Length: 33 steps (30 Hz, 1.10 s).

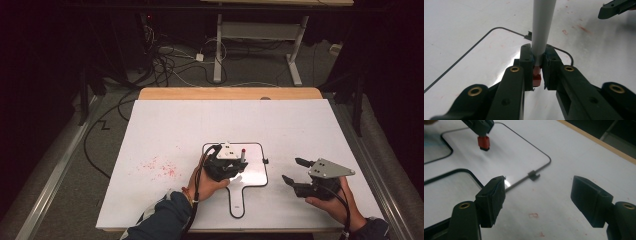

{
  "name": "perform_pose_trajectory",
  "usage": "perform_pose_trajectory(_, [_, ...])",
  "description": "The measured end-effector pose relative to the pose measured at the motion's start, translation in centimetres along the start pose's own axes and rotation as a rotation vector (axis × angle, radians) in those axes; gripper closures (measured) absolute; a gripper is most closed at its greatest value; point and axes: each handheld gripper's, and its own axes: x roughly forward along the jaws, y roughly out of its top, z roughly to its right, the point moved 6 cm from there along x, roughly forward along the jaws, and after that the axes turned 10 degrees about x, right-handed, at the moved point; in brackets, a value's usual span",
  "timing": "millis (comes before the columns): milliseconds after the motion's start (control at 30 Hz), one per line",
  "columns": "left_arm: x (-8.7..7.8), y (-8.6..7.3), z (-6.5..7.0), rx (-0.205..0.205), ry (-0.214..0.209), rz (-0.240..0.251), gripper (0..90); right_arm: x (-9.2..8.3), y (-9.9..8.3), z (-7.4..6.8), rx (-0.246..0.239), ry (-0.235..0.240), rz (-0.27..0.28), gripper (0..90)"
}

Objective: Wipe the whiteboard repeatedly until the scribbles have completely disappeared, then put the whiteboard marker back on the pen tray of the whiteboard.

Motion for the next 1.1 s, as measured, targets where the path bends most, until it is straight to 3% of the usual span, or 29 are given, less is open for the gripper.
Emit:
perform_pose_trajectory(67, [0.1, 0.2, 0.3, 0.005, -0.010, 0.004, 78.2, -0.2, 0.4, -0.4, 0.027, 0.048, 0.017, 29.0])
perform_pose_trajectory(333, [0.9, 1.4, 1.8, 0.033, -0.048, 0.011, 78.2, 0.0, 2.9, -2.5, 0.061, 0.157, 0.061, 37.5])
perform_pose_trajectory(467, [1.1, 1.8, 2.6, 0.043, -0.067, 0.013, 78.2, 0.3, 4.5, -4.0, 0.039, 0.198, 0.097, 42.1])
perform_pose_trajectory(633, [1.3, 2.0, 3.3, 0.052, -0.092, 0.010, 78.2, 1.3, 5.5, -5.2, 0.011, 0.235, 0.097, 48.5])
perform_pose_trajectory(800, [1.6, 2.1, 4.0, 0.040, -0.135, 0.017, 78.1, 2.0, 5.9, -5.5, 0.017, 0.258, 0.095, 60.0])
perform_pose_trajectory(933, [1.6, 2.3, 4.3, 0.035, -0.148, 0.041, 78.0, 2.3, 5.8, -5.4, 0.051, 0.303, 0.086, 77.2])
perform_pose_trajectory(1033, [1.6, 2.3, 4.3, 0.025, -0.144, 0.049, 76.1, 2.1, 5.8, -5.4, 0.071, 0.322, 0.095, 80.8])
perform_pose_trajectory(1100, [1.4, 2.2, 4.2, 0.021, -0.126, 0.054, 68.1, 1.9, 6.0, -5.1, 0.096, 0.328, 0.118, 80.9])
